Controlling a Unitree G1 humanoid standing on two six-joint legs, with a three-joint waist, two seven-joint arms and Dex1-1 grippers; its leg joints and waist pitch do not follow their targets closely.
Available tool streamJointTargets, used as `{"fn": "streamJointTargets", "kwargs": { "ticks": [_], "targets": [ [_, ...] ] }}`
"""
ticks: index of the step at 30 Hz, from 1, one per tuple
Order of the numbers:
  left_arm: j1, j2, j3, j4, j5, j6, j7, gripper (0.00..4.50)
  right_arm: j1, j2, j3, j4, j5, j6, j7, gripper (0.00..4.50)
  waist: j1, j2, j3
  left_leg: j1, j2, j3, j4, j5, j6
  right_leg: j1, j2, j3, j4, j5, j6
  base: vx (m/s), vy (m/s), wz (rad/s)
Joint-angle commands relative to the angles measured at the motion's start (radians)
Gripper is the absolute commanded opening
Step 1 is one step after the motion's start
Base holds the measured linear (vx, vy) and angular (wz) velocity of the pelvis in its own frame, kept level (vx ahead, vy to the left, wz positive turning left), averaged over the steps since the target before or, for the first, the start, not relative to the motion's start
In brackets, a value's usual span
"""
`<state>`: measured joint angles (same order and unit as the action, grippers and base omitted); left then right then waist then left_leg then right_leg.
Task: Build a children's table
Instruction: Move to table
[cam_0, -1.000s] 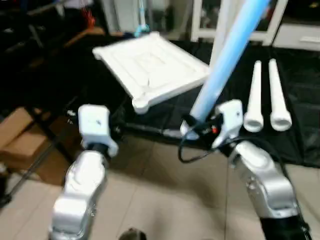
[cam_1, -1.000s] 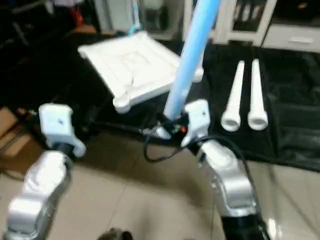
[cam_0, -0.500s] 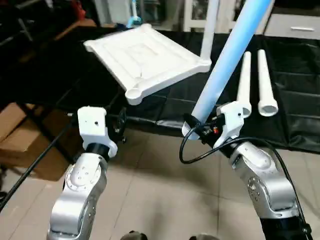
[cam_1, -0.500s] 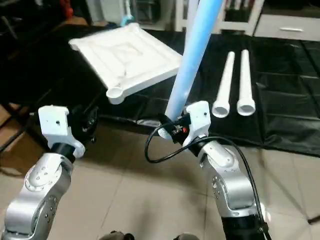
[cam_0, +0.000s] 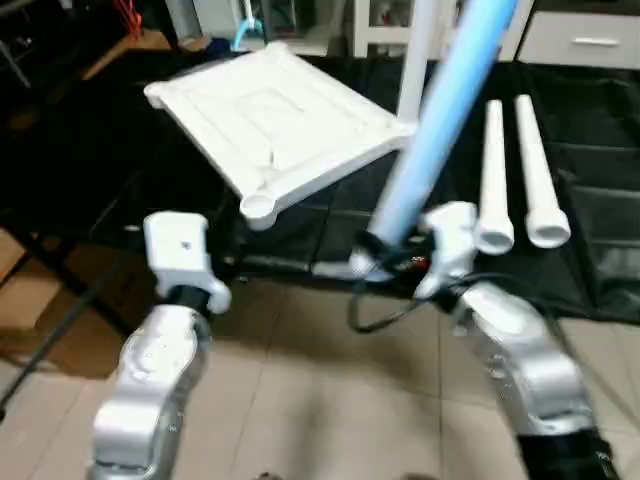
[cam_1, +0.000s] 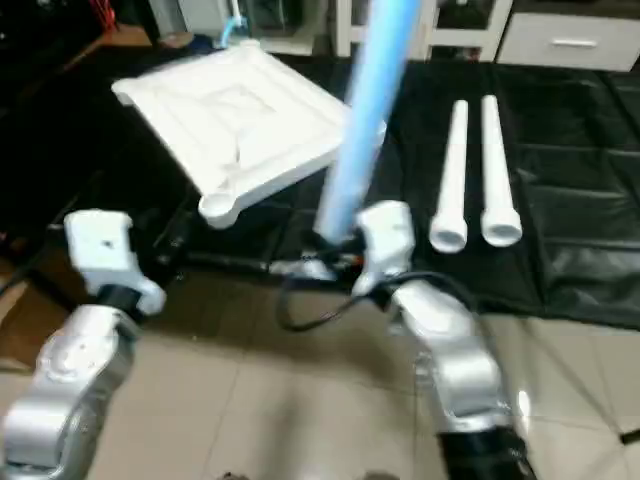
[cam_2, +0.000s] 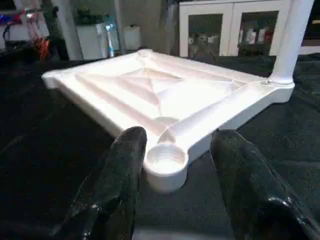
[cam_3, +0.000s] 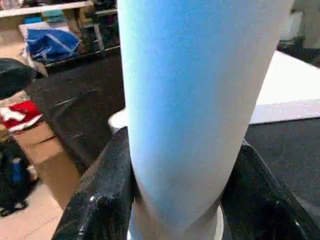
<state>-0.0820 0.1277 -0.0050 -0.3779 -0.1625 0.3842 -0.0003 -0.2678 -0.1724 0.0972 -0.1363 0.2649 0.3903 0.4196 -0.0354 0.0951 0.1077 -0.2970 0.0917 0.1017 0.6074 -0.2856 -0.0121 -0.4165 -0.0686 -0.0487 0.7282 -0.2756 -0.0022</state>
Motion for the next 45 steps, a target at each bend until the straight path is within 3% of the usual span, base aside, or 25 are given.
{"fn": "streamJointTargets", "kwargs": {
  "ticks": [1, 2, 3, 5, 8, 9, 10, 11, 13, 16, 17, 18, 19, 21, 24, 25, 26, 27, 28, 30, 31, 32, 33, 37, 45],
  "targets": [
    [-0.005, -0.008, -0.015, -0.006, -0.003, 0.004, -0.013, 2.42, 0.002, -0.014, -0.032, -0.007, 0.004, -0.001, -0.008, 1.88, 0.005, -0.062, -0.079, 0.018, -0.016, -0.009, -0.002, 0.092, 0.335, 0.063, -0.051, 0.092, -0.140, 0.150, -0.009, 0.118, -0.052, -0.02],
    [-0.006, -0.008, -0.015, -0.006, -0.003, 0.004, -0.013, 2.42, 0.001, -0.014, -0.032, -0.007, 0.004, -0.001, -0.008, 1.88, 0.028, -0.084, -0.060, -0.072, -0.073, 0.018, 0.079, -0.070, 0.292, 0.149, -0.117, 0.180, -0.209, 0.053, -0.089, 0.131, -0.045, 0.15],
    [-0.007, -0.010, -0.013, -0.004, -0.001, 0.004, -0.017, 2.42, 0.002, -0.015, -0.031, -0.007, 0.005, -0.001, -0.008, 1.88, 0.044, -0.077, -0.077, -0.125, -0.035, -0.014, 0.148, -0.072, 0.207, 0.217, -0.171, 0.221, -0.194, 0.055, -0.242, 0.188, -0.040, 0.10],
    [-0.008, -0.009, -0.013, -0.003, 0.000, 0.003, -0.019, 2.42, 0.002, -0.015, -0.031, -0.006, 0.004, -0.002, -0.008, 1.88, 0.047, -0.059, -0.063, -0.159, -0.024, -0.031, 0.164, 0.050, 0.116, 0.214, -0.136, 0.171, -0.179, 0.180, -0.267, 0.180, -0.035, 0.04],
    [-0.009, -0.008, -0.012, -0.002, 0.001, 0.003, -0.022, 2.42, 0.003, -0.015, -0.030, -0.006, 0.004, -0.002, -0.007, 1.88, 0.056, 0.008, -0.048, -0.140, 0.048, -0.036, 0.028, 0.178, 0.111, 0.183, -0.082, 0.073, -0.241, -0.211, -0.253, 0.168, 0.002, -0.03],
    [-0.009, -0.007, -0.012, -0.001, 0.001, 0.002, -0.023, 2.42, 0.003, -0.014, -0.030, -0.005, 0.003, -0.003, -0.007, 1.88, 0.034, 0.061, -0.050, -0.072, 0.081, -0.043, -0.045, 0.069, 0.089, 0.174, -0.016, 0.002, -0.232, -0.284, -0.151, 0.174, 0.124, -0.06],
    [-0.009, -0.006, -0.012, -0.001, 0.000, 0.003, -0.024, 2.42, 0.004, -0.014, -0.029, -0.005, 0.002, -0.003, -0.006, 1.88, 0.004, 0.066, -0.035, -0.055, 0.124, -0.104, -0.087, -0.117, 0.108, 0.137, 0.039, -0.028, -0.148, -0.279, -0.107, 0.174, 0.124, -0.06],
    [-0.009, -0.006, -0.012, -0.001, 0.000, 0.003, -0.024, 2.42, 0.004, -0.014, -0.029, -0.005, 0.002, -0.003, -0.006, 1.88, -0.013, 0.087, -0.067, 0.035, 0.173, -0.174, -0.109, -0.379, 0.154, 0.072, 0.044, -0.017, -0.023, -0.218, -0.067, 0.192, 0.135, -0.09],
    [-0.008, -0.008, -0.012, 0.000, 0.003, 0.004, -0.028, 2.42, 0.004, -0.015, -0.029, -0.004, 0.002, -0.005, -0.006, 1.88, -0.026, 0.058, -0.082, 0.073, 0.176, -0.191, -0.073, -0.120, 0.331, -0.009, 0.019, 0.001, 0.024, -0.084, 0.077, 0.196, 0.075, 0.03],
    [-0.007, -0.009, -0.011, 0.000, 0.005, 0.004, -0.030, 2.42, 0.004, -0.017, -0.029, -0.004, 0.002, -0.005, -0.005, 1.88, -0.020, 0.024, -0.068, 0.034, 0.168, -0.147, -0.088, 0.032, 0.434, -0.026, -0.010, 0.037, 0.023, 0.010, 0.122, 0.133, 0.003, -0.05],
    [-0.007, -0.010, -0.011, 0.000, 0.006, 0.005, -0.030, 2.42, 0.004, -0.017, -0.029, -0.003, 0.002, -0.005, -0.005, 1.88, -0.006, -0.007, -0.064, 0.013, 0.115, -0.099, -0.079, -0.074, 0.378, -0.009, -0.032, 0.060, -0.062, 0.085, 0.063, 0.127, -0.066, 0.00],
    [-0.006, -0.011, -0.012, 0.001, 0.007, 0.005, -0.031, 2.42, 0.004, -0.019, -0.029, -0.003, 0.003, -0.006, -0.004, 1.88, 0.016, -0.079, -0.050, -0.084, -0.011, -0.026, -0.003, -0.231, 0.269, 0.107, -0.087, 0.157, -0.198, -0.173, 0.100, 0.126, -0.093, 0.04],
    [-0.005, -0.011, -0.012, 0.000, 0.007, 0.005, -0.031, 2.42, 0.003, -0.020, -0.031, -0.001, 0.001, -0.006, -0.002, 1.88, 0.032, -0.063, -0.076, -0.125, -0.036, -0.019, 0.136, -0.095, 0.219, 0.175, -0.158, 0.206, -0.219, -0.391, 0.067, 0.126, -0.093, 0.04],
    [-0.005, -0.011, -0.012, 0.000, 0.007, 0.005, -0.031, 2.42, 0.003, -0.020, -0.031, -0.001, 0.001, -0.006, -0.002, 1.88, 0.038, -0.052, -0.058, -0.158, -0.032, -0.038, 0.148, 0.022, 0.139, 0.182, -0.121, 0.180, -0.209, -0.440, 0.051, 0.127, -0.073, -0.03],
    [0.001, -0.005, -0.021, 0.011, -0.001, 0.019, -0.046, 2.42, -0.001, -0.042, -0.036, 0.006, 0.000, -0.011, 0.023, 1.88, 0.051, -0.019, -0.066, -0.165, 0.016, -0.048, 0.042, 0.231, 0.130, 0.177, -0.060, 0.113, -0.196, -0.164, -0.164, 0.130, 0.011, -0.02],
    [0.005, 0.003, -0.023, 0.018, 0.000, 0.027, -0.054, 2.42, -0.003, -0.050, -0.041, 0.010, -0.001, -0.014, 0.030, 1.88, 0.050, 0.025, -0.083, -0.128, 0.058, -0.053, -0.015, 0.365, 0.147, 0.141, -0.020, 0.049, -0.161, 0.018, -0.142, 0.134, 0.075, -0.02],
    [0.005, 0.003, -0.023, 0.018, 0.000, 0.027, -0.054, 2.42, -0.003, -0.050, -0.041, 0.010, -0.001, -0.014, 0.030, 1.88, 0.050, 0.025, -0.083, -0.128, 0.058, -0.053, -0.015, 0.365, 0.147, 0.141, -0.020, 0.049, -0.161, 0.018, -0.142, 0.139, 0.129, -0.07],
    [0.007, 0.028, -0.015, 0.029, 0.019, 0.016, -0.060, 2.42, -0.009, -0.057, -0.051, 0.018, -0.001, -0.020, 0.031, 1.88, 0.017, 0.051, -0.103, -0.033, 0.202, -0.154, -0.020, 0.481, 0.294, 0.040, -0.022, 0.047, -0.060, 0.132, -0.085, 0.129, 0.129, -0.06],
    [0.005, 0.043, 0.006, 0.042, 0.028, 0.016, -0.056, 2.42, -0.012, -0.061, -0.056, 0.023, -0.001, -0.024, 0.030, 1.88, 0.023, 0.054, -0.123, -0.012, 0.194, -0.167, 0.009, 0.819, 0.303, 0.024, -0.043, 0.060, -0.058, 0.213, -0.070, 0.129, 0.129, -0.06],
    [0.004, 0.052, 0.021, 0.051, 0.033, 0.017, -0.052, 2.42, -0.014, -0.063, -0.058, 0.026, 0.000, -0.026, 0.029, 1.88, 0.031, 0.041, -0.124, -0.008, 0.171, -0.162, 0.017, 1.019, 0.253, 0.019, -0.054, 0.074, -0.075, 0.267, -0.031, 0.042, 0.107, -0.06],
    [0.002, 0.064, 0.047, 0.066, 0.046, 0.022, -0.035, 2.42, -0.017, -0.064, -0.061, 0.029, 0.000, -0.028, 0.027, 1.88, 0.053, 0.023, -0.111, -0.066, 0.101, -0.111, 0.009, 0.831, 0.172, 0.053, -0.062, 0.072, -0.116, 0.306, -0.060, 0.009, 0.100, -0.06],
    [0.002, 0.064, 0.047, 0.066, 0.046, 0.022, -0.035, 2.42, -0.017, -0.064, -0.061, 0.029, 0.000, -0.028, 0.027, 1.88, 0.053, 0.023, -0.111, -0.066, 0.101, -0.111, 0.009, 0.831, 0.172, 0.053, -0.062, 0.072, -0.116, 0.306, -0.060, -0.008, 0.058, -0.08],
    [0.002, 0.084, 0.096, 0.097, 0.068, 0.039, -0.002, 2.42, -0.018, -0.066, -0.064, 0.030, 0.001, -0.031, 0.025, 1.88, 0.065, 0.007, -0.103, -0.117, 0.066, -0.054, -0.011, 0.285, 0.110, 0.094, -0.094, 0.071, -0.141, 0.237, -0.137, 0.000, 0.000, 0.00],
    [0.016, 0.153, 0.108, 0.142, 0.132, 0.100, 0.021, 2.42, -0.018, -0.066, -0.069, 0.030, 0.000, -0.033, 0.028, 1.88, 0.051, 0.027, -0.081, -0.090, 0.105, -0.056, -0.071, -0.284, -0.011, 0.072, -0.070, 0.059, -0.150, -0.137, -0.179, -0.069, 0.018, -0.02],
    [0.026, 0.147, 0.046, 0.219, 0.152, 0.126, -0.008, 2.42, -0.022, -0.069, -0.064, 0.027, 0.003, -0.033, 0.035, 1.88, 0.051, 0.008, -0.074, -0.084, 0.097, -0.045, -0.092, -0.467, -0.106, 0.053, -0.087, 0.066, -0.184, -0.343, -0.078, -0.071, 0.025, -0.02]
  ]
}}
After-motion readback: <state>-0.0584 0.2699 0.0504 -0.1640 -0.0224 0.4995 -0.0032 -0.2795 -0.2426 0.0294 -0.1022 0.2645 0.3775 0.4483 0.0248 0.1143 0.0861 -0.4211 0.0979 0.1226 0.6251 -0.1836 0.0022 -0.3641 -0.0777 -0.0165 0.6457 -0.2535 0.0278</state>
